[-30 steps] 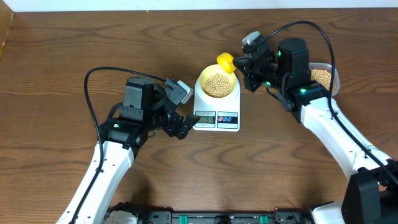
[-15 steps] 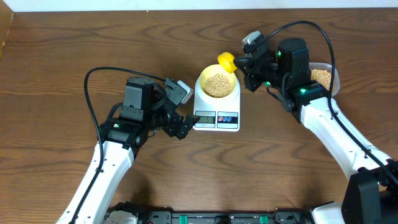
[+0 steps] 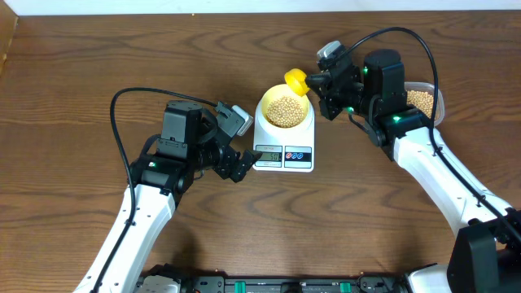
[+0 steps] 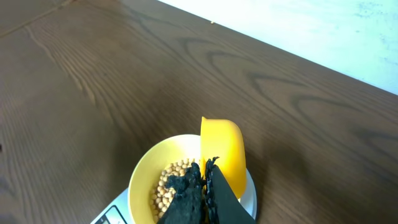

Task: Scoop item into bowl and weigh 50g on scale
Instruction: 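Hold the scoop tilted over the bowl, adding soybeans slowly, then carry the yellow scoop right to the clear soybean tub with the right gripper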

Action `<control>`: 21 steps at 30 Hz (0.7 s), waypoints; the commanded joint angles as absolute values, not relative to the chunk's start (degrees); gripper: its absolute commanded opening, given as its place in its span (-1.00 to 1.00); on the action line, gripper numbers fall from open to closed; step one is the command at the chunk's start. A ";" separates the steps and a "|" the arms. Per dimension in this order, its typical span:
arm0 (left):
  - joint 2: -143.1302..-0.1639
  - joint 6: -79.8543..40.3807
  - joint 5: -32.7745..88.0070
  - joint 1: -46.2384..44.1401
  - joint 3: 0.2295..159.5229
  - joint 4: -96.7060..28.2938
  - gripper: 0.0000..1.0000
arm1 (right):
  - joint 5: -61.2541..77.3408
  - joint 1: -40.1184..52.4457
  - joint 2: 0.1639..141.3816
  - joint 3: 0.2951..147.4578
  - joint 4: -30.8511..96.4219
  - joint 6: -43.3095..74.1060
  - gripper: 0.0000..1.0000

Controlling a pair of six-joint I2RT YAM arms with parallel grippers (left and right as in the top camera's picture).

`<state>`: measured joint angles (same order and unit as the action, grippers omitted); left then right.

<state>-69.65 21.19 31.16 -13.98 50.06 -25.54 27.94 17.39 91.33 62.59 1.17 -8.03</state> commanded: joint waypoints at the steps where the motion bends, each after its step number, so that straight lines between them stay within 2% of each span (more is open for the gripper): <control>1: -69.12 21.32 30.83 -13.82 49.95 -25.65 0.82 | 29.39 18.06 91.64 62.87 1.08 -8.38 -0.98; 10: -69.12 21.32 30.83 -13.82 49.95 -25.65 0.82 | 32.08 18.52 91.64 62.87 1.19 -2.74 -0.98; 21: -69.12 21.30 30.83 -13.82 49.95 -25.65 0.82 | 31.24 18.59 91.64 62.87 3.01 -2.87 -0.98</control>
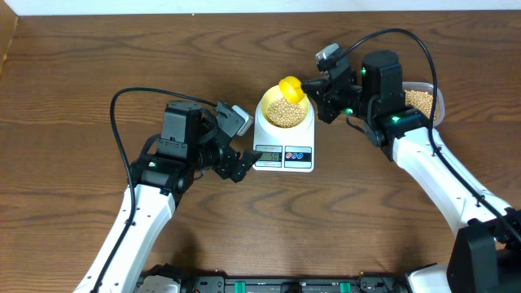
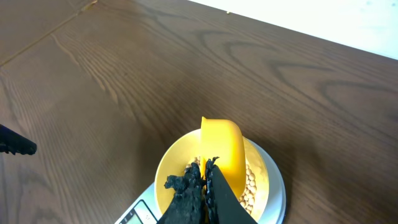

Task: Scoop item into bowl and weigh 50g on scale
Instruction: 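Carry the yellow scoop right to the clear soybean tub with the right gripper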

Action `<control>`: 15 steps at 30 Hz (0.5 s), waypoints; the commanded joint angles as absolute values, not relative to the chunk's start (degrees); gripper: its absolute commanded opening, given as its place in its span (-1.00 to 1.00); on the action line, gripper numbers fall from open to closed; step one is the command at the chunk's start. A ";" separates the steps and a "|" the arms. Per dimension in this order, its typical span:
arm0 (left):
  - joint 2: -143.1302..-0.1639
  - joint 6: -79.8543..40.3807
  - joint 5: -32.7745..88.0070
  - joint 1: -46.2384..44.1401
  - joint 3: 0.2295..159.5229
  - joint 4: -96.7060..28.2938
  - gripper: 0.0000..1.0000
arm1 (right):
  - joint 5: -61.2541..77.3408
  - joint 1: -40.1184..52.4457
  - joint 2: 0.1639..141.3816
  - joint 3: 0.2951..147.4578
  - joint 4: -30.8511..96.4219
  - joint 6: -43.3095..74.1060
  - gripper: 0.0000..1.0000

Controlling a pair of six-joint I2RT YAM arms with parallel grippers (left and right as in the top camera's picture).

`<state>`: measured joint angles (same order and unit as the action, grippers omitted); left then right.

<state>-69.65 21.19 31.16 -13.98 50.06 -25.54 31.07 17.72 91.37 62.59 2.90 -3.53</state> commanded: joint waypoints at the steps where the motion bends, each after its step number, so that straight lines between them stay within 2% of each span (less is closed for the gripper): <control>1: -69.12 21.32 30.83 -13.82 49.95 -25.65 0.82 | 30.85 18.59 91.64 62.87 3.01 -2.87 -0.98; 8: -69.12 21.30 30.83 -13.82 49.95 -25.65 0.82 | 29.78 18.37 91.64 62.87 -0.56 -2.83 -0.98; 15: -69.12 21.32 30.83 -13.82 49.95 -25.65 0.82 | 19.81 17.06 91.64 62.87 -5.39 4.12 -0.98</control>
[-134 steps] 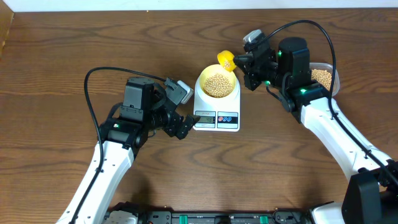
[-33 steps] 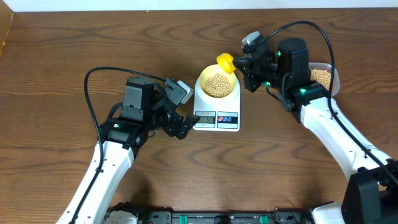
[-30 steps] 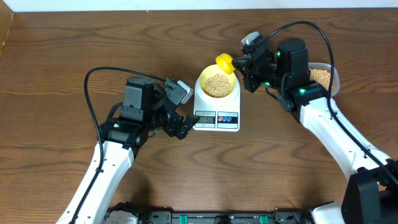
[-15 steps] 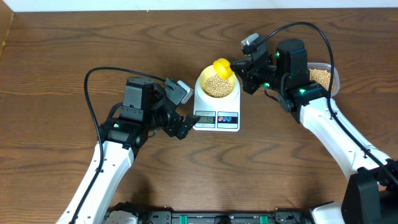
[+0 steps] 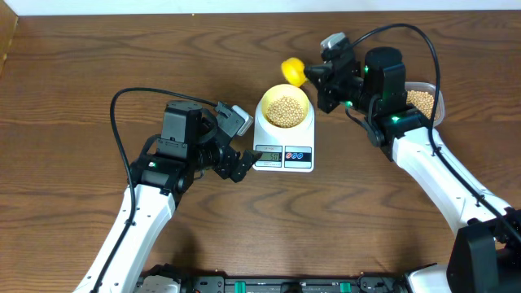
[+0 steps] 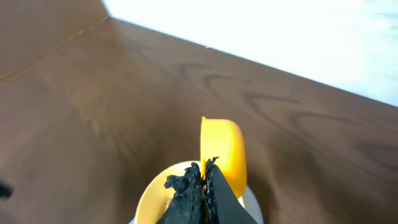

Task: Scoop item into bowl and weigh 50g on scale
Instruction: 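Carry the yellow scoop right to the clear soybean tub with the right gripper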

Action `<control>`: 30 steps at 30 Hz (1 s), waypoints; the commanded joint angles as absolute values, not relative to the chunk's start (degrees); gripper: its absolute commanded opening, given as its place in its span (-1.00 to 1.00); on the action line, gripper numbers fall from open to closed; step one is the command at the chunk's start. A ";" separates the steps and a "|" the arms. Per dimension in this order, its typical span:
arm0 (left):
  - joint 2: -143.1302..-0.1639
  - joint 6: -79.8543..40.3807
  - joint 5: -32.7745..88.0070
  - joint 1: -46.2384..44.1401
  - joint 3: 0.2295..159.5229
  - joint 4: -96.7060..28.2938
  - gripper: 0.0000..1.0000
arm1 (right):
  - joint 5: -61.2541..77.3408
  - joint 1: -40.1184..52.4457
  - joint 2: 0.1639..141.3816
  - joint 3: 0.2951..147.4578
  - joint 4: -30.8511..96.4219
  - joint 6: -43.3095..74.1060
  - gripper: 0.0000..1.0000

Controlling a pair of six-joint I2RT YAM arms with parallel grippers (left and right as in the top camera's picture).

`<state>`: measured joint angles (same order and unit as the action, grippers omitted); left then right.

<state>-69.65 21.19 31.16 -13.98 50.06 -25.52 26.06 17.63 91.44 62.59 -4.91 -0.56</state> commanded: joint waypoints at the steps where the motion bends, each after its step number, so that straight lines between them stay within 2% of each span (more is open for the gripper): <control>1: -69.12 21.30 30.83 -13.82 49.95 -25.65 0.83 | 18.15 16.78 91.64 62.87 -5.32 5.50 -0.98; 7: -69.12 21.30 30.83 -13.82 49.95 -25.65 0.82 | 10.52 14.48 91.37 62.87 -4.34 12.84 -0.97; 12: -69.12 21.32 30.83 -13.82 49.95 -25.65 0.83 | 5.82 13.08 89.43 62.89 -2.07 13.54 -0.97; 18: -69.12 21.30 30.83 -13.82 49.95 -25.65 0.82 | -2.48 12.27 84.84 62.89 4.58 14.55 -0.98; 30: -69.12 21.30 30.83 -13.82 49.95 -25.65 0.82 | -11.84 8.62 78.96 62.89 17.41 25.63 -0.98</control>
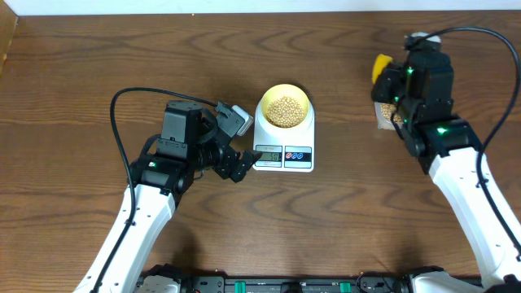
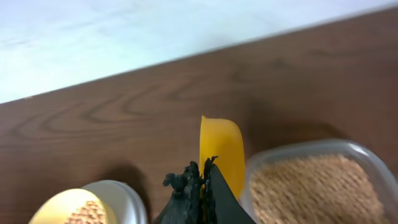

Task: Scoop item into bowl and weigh 50g on scale
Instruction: 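Carry the yellow scoop right to the clear soybean tub with the right gripper, then lower the yellow scoop into the soybean tub with the right gripper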

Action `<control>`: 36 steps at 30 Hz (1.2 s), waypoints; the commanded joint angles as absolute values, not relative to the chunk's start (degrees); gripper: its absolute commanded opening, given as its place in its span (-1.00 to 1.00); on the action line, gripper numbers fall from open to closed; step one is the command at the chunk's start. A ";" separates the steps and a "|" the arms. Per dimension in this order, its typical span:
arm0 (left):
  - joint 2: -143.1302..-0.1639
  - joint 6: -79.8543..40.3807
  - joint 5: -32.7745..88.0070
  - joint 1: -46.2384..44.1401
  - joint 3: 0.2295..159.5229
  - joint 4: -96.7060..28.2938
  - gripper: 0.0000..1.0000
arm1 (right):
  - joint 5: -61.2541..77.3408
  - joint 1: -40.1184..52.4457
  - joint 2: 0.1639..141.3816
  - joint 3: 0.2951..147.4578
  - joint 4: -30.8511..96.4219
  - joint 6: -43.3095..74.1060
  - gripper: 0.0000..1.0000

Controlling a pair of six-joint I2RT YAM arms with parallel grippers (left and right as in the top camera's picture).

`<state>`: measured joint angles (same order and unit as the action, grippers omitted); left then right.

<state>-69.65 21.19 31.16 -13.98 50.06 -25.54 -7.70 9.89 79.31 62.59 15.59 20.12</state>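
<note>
A yellow bowl (image 1: 283, 109) filled with beige beans stands on the white scale (image 1: 284, 153) in the middle of the table. My right gripper (image 2: 205, 171) is shut on the handle of a yellow scoop (image 2: 221, 152), held at the left rim of a clear tub of beans (image 2: 314, 186). In the overhead view the scoop (image 1: 380, 65) shows at the far right, and the right arm hides most of the tub (image 1: 383, 119). My left gripper (image 1: 234, 142) hangs just left of the scale, jaws parted, holding nothing.
A black cable loops behind the left arm (image 1: 122, 102). The table's far edge meets a white wall. In the right wrist view the bowl and scale (image 2: 87, 208) sit at the bottom left, apart from the tub.
My right gripper has moved with the scoop from just behind the bowl to the far right, at the tub of beans. The left arm, bowl and scale have not moved.
The scoop was held at the bowl's back rim, then over the beans in the bowl, then lifted behind the bowl. Now it is away at the tub on the right. The left arm stayed beside the scale throughout.
</note>
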 commanded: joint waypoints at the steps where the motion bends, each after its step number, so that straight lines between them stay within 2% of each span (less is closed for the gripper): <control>1: -69.12 21.32 30.83 -13.82 49.95 -25.65 0.82 | -11.90 8.16 78.96 62.89 18.46 26.74 -0.98; 6: -69.12 21.30 30.83 -13.82 49.95 -25.63 0.82 | -11.90 5.52 78.96 62.89 22.59 30.44 -0.98; 21: -69.12 21.32 30.83 -13.82 49.95 -25.65 0.82 | -12.08 -0.40 79.94 62.87 24.62 31.33 -0.98; 36: -69.12 21.32 30.83 -13.82 49.95 -25.65 0.82 | -11.44 -0.75 87.81 62.87 21.71 39.86 -0.98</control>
